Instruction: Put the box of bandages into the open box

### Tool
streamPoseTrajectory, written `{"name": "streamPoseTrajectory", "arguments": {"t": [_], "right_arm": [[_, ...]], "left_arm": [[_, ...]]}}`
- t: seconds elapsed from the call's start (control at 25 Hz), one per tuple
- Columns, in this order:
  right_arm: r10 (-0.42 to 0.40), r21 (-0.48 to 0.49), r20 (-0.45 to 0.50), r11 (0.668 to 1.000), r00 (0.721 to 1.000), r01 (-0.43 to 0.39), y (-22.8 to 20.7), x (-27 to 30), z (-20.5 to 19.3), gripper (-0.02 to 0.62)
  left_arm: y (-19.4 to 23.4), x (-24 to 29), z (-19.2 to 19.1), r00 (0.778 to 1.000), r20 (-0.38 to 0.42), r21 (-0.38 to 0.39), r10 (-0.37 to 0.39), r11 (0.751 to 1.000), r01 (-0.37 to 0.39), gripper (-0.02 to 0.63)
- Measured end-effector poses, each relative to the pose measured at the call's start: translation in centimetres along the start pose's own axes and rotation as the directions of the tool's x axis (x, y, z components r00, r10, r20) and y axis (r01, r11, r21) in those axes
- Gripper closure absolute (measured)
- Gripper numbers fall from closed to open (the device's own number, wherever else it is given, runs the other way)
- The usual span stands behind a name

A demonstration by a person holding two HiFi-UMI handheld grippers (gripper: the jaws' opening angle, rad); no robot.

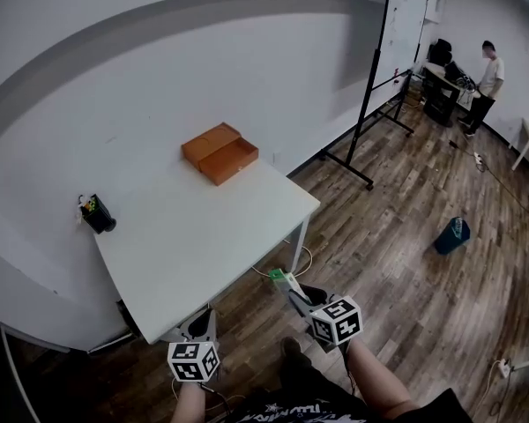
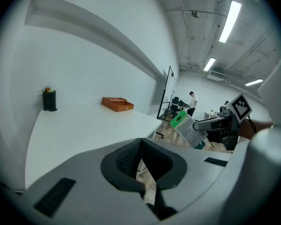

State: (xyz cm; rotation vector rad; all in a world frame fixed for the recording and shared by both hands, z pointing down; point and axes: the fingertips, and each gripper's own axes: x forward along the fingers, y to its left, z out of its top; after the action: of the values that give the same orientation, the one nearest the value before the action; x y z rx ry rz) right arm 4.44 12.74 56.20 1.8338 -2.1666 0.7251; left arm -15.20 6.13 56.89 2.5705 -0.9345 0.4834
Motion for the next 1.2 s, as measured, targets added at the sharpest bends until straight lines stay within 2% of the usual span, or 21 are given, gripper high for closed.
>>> {"name": "streamPoseTrajectory", "arguments": {"t": [0.24,0.48,0.6,0.8,1.2], "right_arm": [[0.032,-0.005,0.006,0.999,0.999,-0.032,-7.3,4.1,4.4,0.482],[0.096,-0.030,0.004,0.995,0.995,-0.096,-12.2,6.8,7.7,0.482],[0.122,-0.044,0.004,0.992,0.993,-0.122,-14.3,7.6,8.9,0.482],[0.158,-0.051,-0.019,0.986,0.987,-0.159,-16.7,8.6,9.8,0.482],[0.175,-0.021,-0.034,0.984,0.984,-0.175,-18.7,12.6,10.9,0.482]], "left_arm": [[-0.9,7.4,4.7,1.000,0.019,0.001,0.025,1.000,-0.025,0.586],[-2.7,12.4,7.9,0.999,0.046,0.016,0.026,1.000,-0.026,0.586],[-2.9,14.1,9.2,0.997,0.066,0.010,0.050,0.999,-0.051,0.586],[-2.9,16.0,10.7,0.992,0.084,-0.031,0.098,0.995,-0.096,0.586],[-0.9,19.1,12.6,0.990,0.082,-0.033,0.111,0.994,-0.108,0.586]]}}
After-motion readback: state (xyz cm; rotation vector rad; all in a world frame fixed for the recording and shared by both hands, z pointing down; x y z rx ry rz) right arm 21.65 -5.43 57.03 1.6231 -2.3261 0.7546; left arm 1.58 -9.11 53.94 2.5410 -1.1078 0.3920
